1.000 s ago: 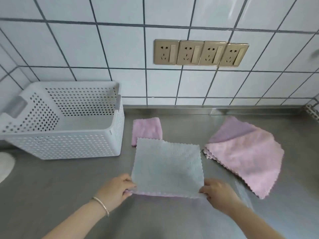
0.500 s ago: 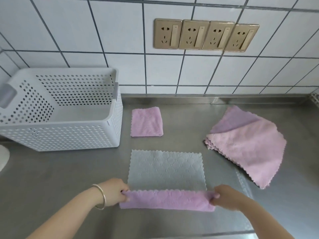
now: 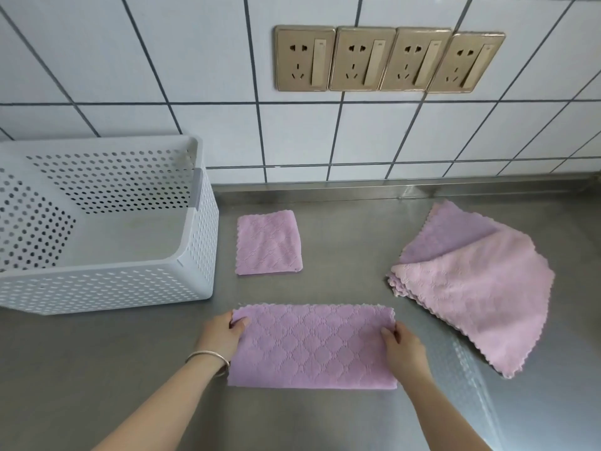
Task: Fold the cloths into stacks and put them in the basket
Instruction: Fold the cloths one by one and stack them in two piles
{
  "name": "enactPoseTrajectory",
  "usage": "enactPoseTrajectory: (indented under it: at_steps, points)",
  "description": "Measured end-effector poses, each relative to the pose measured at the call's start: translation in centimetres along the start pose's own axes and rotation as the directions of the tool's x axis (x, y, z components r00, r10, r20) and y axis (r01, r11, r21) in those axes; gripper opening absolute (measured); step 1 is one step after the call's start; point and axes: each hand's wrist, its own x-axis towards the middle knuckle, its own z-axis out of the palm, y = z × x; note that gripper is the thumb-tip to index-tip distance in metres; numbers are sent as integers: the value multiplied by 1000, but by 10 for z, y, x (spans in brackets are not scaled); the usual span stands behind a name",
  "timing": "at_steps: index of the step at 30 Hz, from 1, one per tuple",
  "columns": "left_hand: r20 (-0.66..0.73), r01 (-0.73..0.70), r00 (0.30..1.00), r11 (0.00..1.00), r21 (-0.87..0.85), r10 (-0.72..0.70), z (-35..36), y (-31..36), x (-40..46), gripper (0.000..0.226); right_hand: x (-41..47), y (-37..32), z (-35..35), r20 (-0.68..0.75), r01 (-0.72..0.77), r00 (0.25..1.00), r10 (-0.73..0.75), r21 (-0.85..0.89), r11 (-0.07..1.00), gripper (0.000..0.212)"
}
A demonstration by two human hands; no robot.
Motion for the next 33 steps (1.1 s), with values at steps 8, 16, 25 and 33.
enactPoseTrajectory:
  at_steps: [8,16,25,33]
  points:
    - [-16,1,1000,986,167,1,11,1,16,26,11,1,8,-71,-48,997,39,-129,991,24]
    - [-208,45,978,965,260,11,14,7,8,24,3,-9,11,-109,-98,990,90,-75,992,29]
    - [360,-606,777,459,650,516,77,28,-32,65,-37,18,18,-86,-114,991,99,-188,976,38]
    - [582,-703,710,371,606,396,93,33,-32,83,-40,24,13,6,-218,972,236,-363,906,22]
